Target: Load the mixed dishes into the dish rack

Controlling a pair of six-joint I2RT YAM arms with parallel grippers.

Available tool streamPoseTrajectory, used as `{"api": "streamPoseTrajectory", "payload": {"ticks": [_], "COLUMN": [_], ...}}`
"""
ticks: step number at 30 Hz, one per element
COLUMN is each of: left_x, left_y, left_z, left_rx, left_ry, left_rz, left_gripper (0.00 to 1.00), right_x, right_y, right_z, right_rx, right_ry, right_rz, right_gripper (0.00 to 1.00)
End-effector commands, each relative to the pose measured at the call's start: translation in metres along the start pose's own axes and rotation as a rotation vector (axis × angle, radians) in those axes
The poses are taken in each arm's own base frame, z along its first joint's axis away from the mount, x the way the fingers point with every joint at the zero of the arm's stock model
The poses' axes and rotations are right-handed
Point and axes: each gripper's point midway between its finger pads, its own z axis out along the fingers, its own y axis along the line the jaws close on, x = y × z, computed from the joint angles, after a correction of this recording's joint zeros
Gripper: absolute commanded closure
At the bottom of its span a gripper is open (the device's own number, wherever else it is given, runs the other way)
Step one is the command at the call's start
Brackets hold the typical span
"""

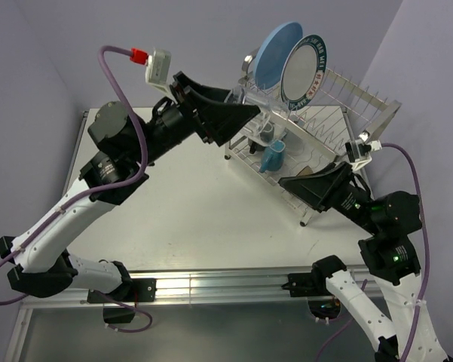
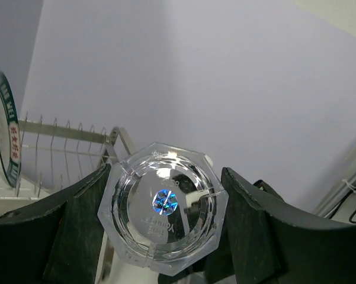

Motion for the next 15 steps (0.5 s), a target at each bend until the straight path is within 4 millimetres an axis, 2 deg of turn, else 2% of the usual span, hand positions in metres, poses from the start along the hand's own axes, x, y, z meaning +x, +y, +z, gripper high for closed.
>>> {"api": "streamPoseTrajectory", "payload": {"ticks": [1, 2, 3, 4, 5, 6, 7, 10, 15], "left_x": [-0.014, -0.015, -0.012, -0.011, -0.008, -0.006, -0.001, 0.011, 0.027], "left_y": [-0.006, -0.007, -0.005, -0.002, -0.003, -0.001, 0.004, 0.014, 0.031], "left_z": [0.018, 0.023, 0.029, 0.04, 0.046, 0.052, 0.064, 0.088, 0.122], "left_rx": [0.04, 0.049, 0.053, 0.06, 0.076, 0.082, 0.085, 0.097, 0.115], "left_ry": [-0.001, 0.0, 0.005, 0.006, 0.012, 0.014, 0.018, 0.028, 0.021], "left_rz": [0.084, 0.092, 0.097, 0.1, 0.103, 0.104, 0.104, 0.111, 0.136], "left_gripper": [1.0, 1.0, 1.0, 1.0, 1.0, 1.0, 1.0, 1.0, 1.0], "right_x": [0.011, 0.02, 0.025, 0.032, 0.041, 0.048, 0.063, 0.091, 0.111], "right_y": [-0.049, -0.068, -0.078, -0.1, -0.114, -0.123, -0.142, -0.167, -0.198], "right_z": [-0.008, -0.014, -0.02, -0.025, -0.032, -0.038, -0.042, -0.052, -0.072], "right_rx": [0.203, 0.279, 0.313, 0.362, 0.406, 0.428, 0.446, 0.454, 0.541], "right_ry": [0.049, 0.081, 0.089, 0.111, 0.138, 0.152, 0.209, 0.319, 0.415], "right_rz": [-0.083, -0.071, -0.092, -0.121, -0.112, -0.114, -0.103, -0.075, -0.103], "right_gripper": [0.31, 0.39, 0.5, 0.8, 0.96, 1.0, 1.0, 1.0, 1.0]}}
